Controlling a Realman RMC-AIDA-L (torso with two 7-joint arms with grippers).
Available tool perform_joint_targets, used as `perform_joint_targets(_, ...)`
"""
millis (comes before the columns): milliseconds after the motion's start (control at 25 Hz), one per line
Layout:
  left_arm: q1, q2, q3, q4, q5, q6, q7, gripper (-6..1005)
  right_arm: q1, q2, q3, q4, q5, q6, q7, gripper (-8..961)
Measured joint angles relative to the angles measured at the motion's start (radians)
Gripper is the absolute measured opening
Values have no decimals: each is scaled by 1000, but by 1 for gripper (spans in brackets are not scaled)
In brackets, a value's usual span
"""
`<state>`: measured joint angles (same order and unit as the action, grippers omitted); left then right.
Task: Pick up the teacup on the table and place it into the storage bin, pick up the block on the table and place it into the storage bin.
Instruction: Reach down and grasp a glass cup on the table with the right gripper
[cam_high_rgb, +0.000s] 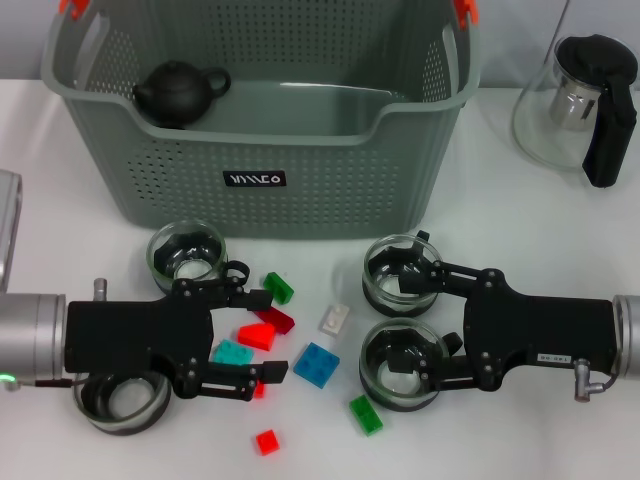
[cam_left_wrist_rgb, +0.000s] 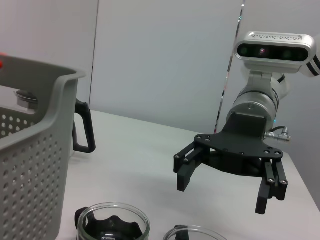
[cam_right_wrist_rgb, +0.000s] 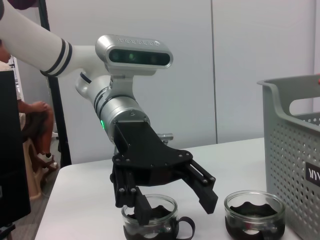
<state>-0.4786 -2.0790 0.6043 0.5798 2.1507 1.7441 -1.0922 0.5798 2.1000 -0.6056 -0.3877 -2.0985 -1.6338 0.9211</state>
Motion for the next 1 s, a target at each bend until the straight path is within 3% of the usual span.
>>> perform_joint_targets(1000,12,4,0,2,0,0,0,844,13,1,-14,16,-2,17,-11,924)
